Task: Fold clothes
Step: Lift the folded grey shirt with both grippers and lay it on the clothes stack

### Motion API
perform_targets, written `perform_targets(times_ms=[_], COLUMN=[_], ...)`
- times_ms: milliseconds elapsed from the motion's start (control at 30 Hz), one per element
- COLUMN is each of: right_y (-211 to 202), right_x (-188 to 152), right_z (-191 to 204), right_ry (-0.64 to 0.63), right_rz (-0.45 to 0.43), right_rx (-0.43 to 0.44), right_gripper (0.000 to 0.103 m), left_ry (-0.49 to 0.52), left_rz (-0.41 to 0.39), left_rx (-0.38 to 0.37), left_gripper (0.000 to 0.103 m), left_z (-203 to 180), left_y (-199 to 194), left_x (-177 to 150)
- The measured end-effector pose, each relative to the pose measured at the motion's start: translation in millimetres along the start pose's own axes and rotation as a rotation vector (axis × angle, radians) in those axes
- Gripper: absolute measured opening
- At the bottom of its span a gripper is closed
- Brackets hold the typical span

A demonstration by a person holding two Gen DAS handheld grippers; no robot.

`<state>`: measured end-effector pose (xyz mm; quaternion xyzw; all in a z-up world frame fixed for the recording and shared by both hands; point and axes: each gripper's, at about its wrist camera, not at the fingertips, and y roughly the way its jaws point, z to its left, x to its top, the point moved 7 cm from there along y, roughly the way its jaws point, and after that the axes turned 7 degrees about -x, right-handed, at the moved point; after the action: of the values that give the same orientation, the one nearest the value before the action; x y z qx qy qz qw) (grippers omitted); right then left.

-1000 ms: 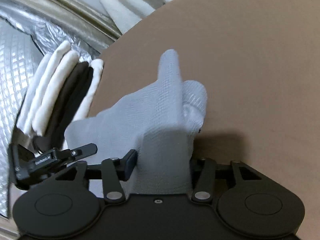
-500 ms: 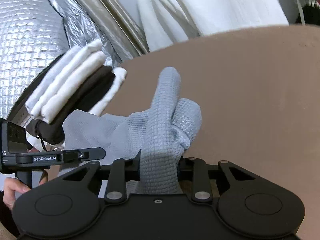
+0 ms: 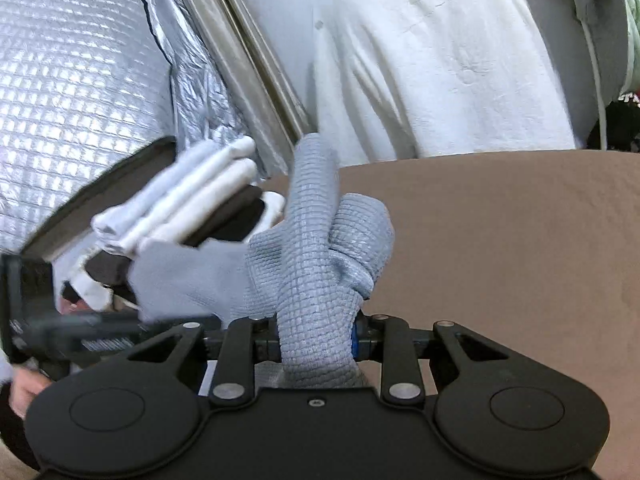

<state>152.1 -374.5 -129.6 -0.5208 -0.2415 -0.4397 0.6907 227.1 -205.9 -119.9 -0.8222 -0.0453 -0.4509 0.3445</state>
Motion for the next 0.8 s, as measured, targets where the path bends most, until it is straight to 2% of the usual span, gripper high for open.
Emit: perform_targets(times_ms=[133,300,400,467,533,633,733,800], right_y=[-11.9,-20.0,-10.7,-0.8,8.1,23.8,45.9,67.4], right_x=[4.2,39.1,79.2,112.6,146.0,195.8,238.0,254.9], right_z=[28.0,51.3,80.1,105.1,135.6,187.4,239.3,273.0], right_ry=[-0.074,-0.139,-0.247,-0.303,-0.368,-0.472,-0.570,-0.638], right_rz=[0.013,-0.007,0.023,0.098,0.188,0.193,0.156,0.137], right_rx=[0.006,0.035,0.045,0.046,0.048,0.065,0.092,0.134], right_gripper=[0.029,0.028,0.027,0.027,0.027,0.027,0.027,0.027], left_ry=[-0.052,-0.083,-0.140,-0.207,-0.203,-0.192,-0.237,-0.297], left_rz=[-0.041,-0.189,-0.242,-0.229,-0.278,-0.382,-0.471,-0.530], left_rx=[0.022,0.063,0.059,0.034,0.039,0.104,0.171,0.183], left_gripper=[0.028,0.028,0.027,0.027,0.027,0.027,0.027,0.027], left_z=[-4.4,-3.7,10.5,22.8,30.7,49.2,85.4,114.7], left_y=[-21.2,-66.5,-95.4,-119.1,-145.1,-176.2,-194.5,-205.9], left_x=[2.3,24.3,46.2,65.8,85.6,119.5,146.6,150.5])
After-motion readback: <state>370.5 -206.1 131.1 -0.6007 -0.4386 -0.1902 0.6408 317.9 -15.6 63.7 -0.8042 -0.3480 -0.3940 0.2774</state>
